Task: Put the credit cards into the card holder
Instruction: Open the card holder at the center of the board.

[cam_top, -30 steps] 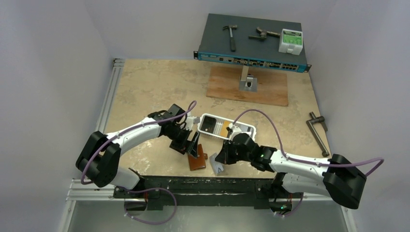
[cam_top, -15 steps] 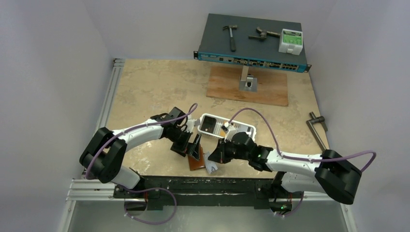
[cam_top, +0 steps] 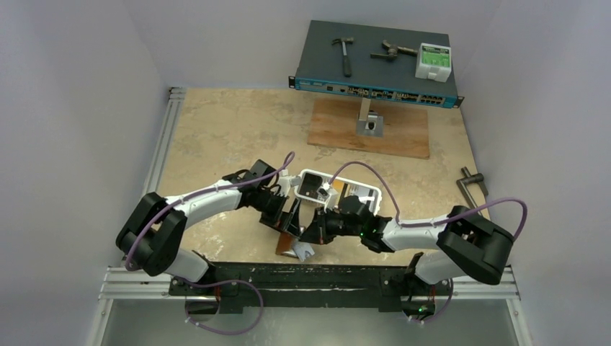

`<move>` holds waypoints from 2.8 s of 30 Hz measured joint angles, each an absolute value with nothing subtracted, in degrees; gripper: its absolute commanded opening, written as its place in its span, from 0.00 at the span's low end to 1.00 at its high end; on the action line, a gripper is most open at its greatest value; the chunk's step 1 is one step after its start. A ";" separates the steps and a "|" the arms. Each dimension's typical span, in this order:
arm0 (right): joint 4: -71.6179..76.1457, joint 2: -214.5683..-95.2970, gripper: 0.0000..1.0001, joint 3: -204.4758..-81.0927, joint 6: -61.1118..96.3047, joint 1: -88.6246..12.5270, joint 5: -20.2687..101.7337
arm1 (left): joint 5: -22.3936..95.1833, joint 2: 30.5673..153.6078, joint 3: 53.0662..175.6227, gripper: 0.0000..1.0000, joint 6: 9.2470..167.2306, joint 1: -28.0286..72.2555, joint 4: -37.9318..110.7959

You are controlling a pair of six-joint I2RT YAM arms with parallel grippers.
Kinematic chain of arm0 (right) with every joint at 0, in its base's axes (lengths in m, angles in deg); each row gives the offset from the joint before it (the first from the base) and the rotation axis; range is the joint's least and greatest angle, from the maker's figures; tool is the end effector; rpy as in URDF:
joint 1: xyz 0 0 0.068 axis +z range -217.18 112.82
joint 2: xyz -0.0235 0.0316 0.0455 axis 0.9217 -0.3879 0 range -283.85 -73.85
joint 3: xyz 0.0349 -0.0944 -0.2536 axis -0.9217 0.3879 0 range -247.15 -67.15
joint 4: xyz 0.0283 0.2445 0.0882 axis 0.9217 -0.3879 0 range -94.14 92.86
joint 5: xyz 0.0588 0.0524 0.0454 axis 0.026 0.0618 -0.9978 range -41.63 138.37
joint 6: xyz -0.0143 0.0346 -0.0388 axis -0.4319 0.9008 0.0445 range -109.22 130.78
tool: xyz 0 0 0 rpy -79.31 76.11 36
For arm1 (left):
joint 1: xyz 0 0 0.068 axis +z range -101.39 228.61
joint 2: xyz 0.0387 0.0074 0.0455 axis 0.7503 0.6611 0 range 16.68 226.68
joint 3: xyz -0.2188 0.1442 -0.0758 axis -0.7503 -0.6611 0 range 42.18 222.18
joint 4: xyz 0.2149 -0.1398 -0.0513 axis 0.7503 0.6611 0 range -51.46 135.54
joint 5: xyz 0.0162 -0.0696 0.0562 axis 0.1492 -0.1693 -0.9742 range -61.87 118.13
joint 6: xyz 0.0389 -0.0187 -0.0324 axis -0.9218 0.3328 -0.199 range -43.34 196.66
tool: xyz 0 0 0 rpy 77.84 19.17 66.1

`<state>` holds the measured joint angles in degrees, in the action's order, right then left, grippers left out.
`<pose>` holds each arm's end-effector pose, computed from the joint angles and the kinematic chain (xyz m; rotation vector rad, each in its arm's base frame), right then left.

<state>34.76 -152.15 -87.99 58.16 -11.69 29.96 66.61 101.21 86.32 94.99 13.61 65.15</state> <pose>0.1302 0.2092 0.1513 -0.3982 2.2844 1.3699 0.2004 -0.1673 0.1694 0.6165 2.8045 -1.1548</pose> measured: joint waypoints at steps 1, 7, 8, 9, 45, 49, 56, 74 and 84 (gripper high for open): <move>35.68 -152.66 0.00 -88.08 58.35 -11.69 29.46 | 66.74 100.97 85.97 1.00 94.88 13.61 65.06; 40.05 -157.71 0.00 -90.77 59.23 -11.69 26.99 | 67.40 99.11 84.15 0.99 92.23 13.61 65.02; 40.22 -158.69 0.00 -91.47 59.23 -11.69 26.44 | 67.40 98.72 84.00 0.95 91.77 13.63 65.15; 40.27 -159.59 0.00 -92.17 59.23 -11.69 26.18 | 67.42 98.33 83.78 0.88 91.25 13.70 65.19; 5.10 -127.92 0.00 -100.25 50.79 -15.28 44.69 | 65.35 94.48 100.85 0.00 88.32 21.46 79.46; 0.38 -126.23 0.00 -103.01 49.44 -15.45 46.18 | 65.10 91.92 101.99 0.00 88.67 21.46 80.82; -0.19 -124.79 0.00 -103.33 51.23 -15.45 44.23 | 65.00 87.18 102.51 0.00 92.71 23.55 81.36; 10.50 -119.67 0.00 -98.50 55.82 -15.47 30.99 | 79.66 83.68 101.99 0.00 109.15 33.50 70.24; 14.02 -123.04 0.00 -98.74 56.04 -15.47 30.96 | 81.52 81.94 100.04 0.00 110.79 33.48 68.08</move>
<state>14.02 -123.04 -98.74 56.04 -15.47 30.96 81.52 81.94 100.04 110.79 33.48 68.08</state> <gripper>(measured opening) 0.004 0.025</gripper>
